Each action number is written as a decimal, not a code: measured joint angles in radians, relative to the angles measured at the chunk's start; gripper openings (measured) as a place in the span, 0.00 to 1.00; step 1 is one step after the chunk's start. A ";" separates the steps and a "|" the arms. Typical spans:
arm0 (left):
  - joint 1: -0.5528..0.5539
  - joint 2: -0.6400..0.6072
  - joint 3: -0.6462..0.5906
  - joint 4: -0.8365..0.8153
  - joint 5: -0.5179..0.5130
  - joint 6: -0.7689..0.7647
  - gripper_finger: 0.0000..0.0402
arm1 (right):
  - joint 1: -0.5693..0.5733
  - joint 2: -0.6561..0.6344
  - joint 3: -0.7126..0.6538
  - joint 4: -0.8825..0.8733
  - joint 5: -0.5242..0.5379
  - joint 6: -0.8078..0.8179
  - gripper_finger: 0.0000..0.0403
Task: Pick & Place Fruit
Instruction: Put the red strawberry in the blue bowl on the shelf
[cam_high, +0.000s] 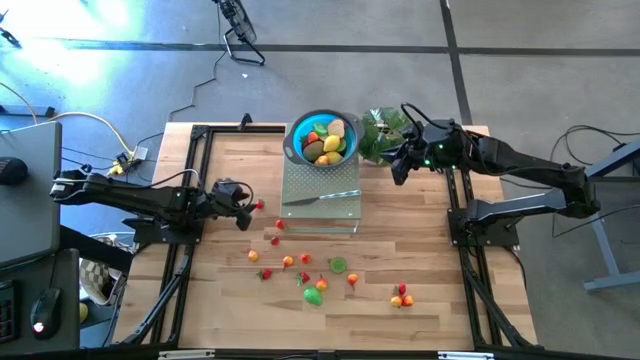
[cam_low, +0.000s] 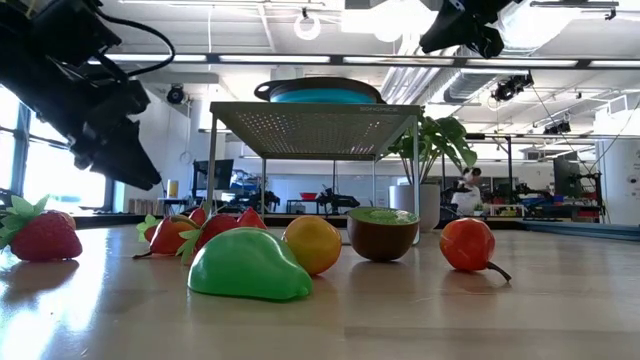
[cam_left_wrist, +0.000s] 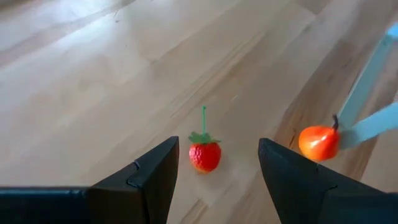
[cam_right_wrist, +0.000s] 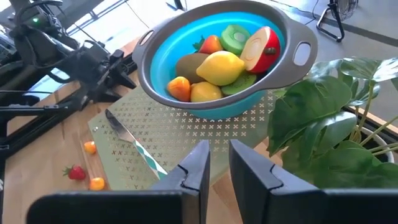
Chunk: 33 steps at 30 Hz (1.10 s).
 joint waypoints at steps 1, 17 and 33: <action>0.000 0.002 0.000 -0.001 0.000 0.026 0.54 | 0.000 0.000 0.000 0.000 0.004 -0.006 0.13; 0.001 0.009 0.000 0.014 0.017 0.148 0.54 | 0.000 0.000 0.000 0.000 0.018 -0.171 0.13; 0.001 0.089 -0.024 0.086 -0.005 0.150 0.54 | 0.000 0.000 0.000 0.000 0.121 -0.221 0.13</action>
